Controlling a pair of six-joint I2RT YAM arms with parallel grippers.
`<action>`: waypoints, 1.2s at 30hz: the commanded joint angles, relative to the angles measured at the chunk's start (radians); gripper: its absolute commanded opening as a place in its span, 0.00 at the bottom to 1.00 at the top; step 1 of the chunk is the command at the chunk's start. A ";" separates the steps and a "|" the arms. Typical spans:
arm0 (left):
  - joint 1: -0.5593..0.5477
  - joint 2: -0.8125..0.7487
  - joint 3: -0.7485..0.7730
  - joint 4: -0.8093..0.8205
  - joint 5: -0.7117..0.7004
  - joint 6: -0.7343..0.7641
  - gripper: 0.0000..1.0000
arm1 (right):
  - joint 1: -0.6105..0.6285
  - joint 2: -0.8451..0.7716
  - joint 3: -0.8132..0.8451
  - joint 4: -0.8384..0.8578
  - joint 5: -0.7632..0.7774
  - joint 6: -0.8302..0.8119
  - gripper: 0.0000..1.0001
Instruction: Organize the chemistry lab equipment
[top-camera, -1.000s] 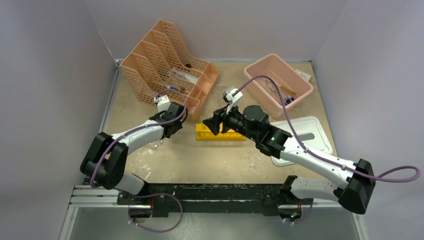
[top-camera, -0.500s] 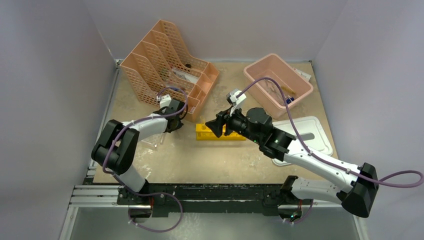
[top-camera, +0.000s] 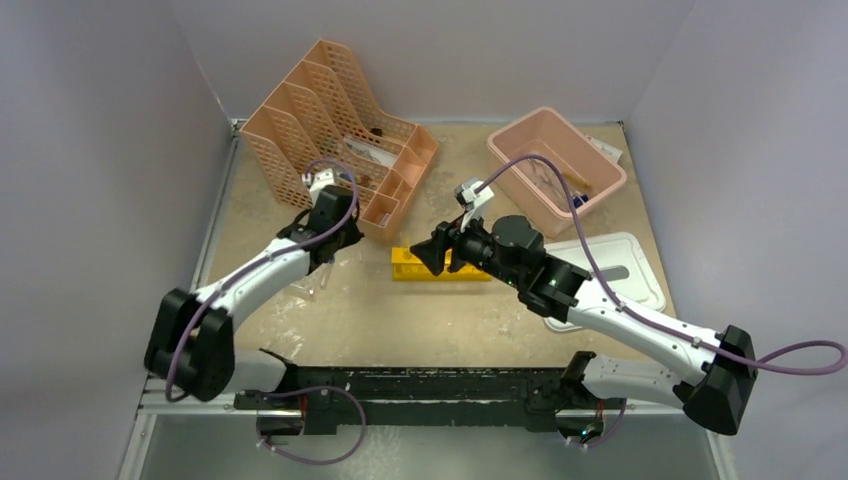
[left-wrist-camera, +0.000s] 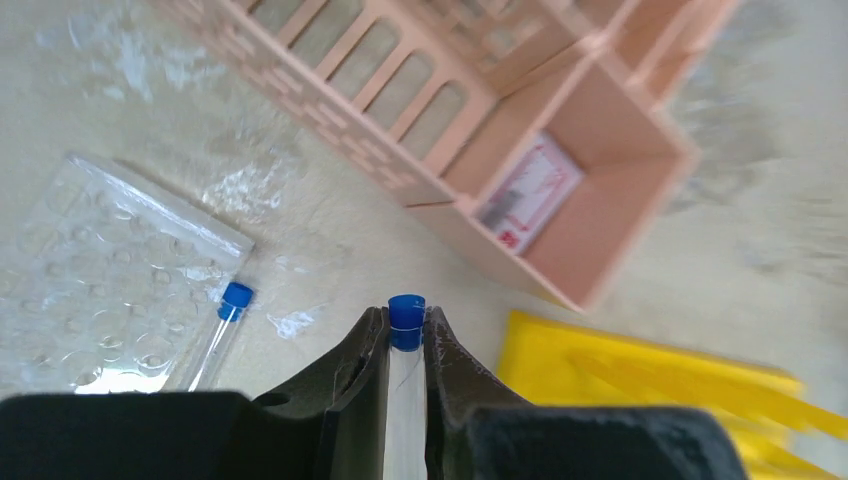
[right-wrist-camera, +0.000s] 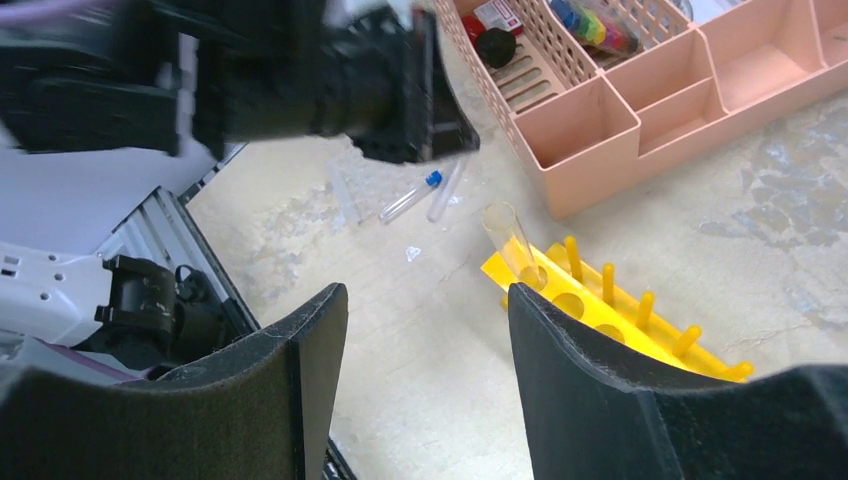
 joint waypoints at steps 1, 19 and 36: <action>0.005 -0.198 0.027 0.030 0.077 0.098 0.03 | -0.002 0.013 0.023 0.002 -0.004 0.076 0.62; 0.005 -0.447 0.131 0.300 0.495 -0.034 0.03 | -0.002 0.253 0.345 -0.084 -0.187 0.256 0.65; 0.005 -0.548 0.058 0.358 0.552 -0.127 0.03 | -0.003 0.271 0.353 0.036 -0.170 0.334 0.35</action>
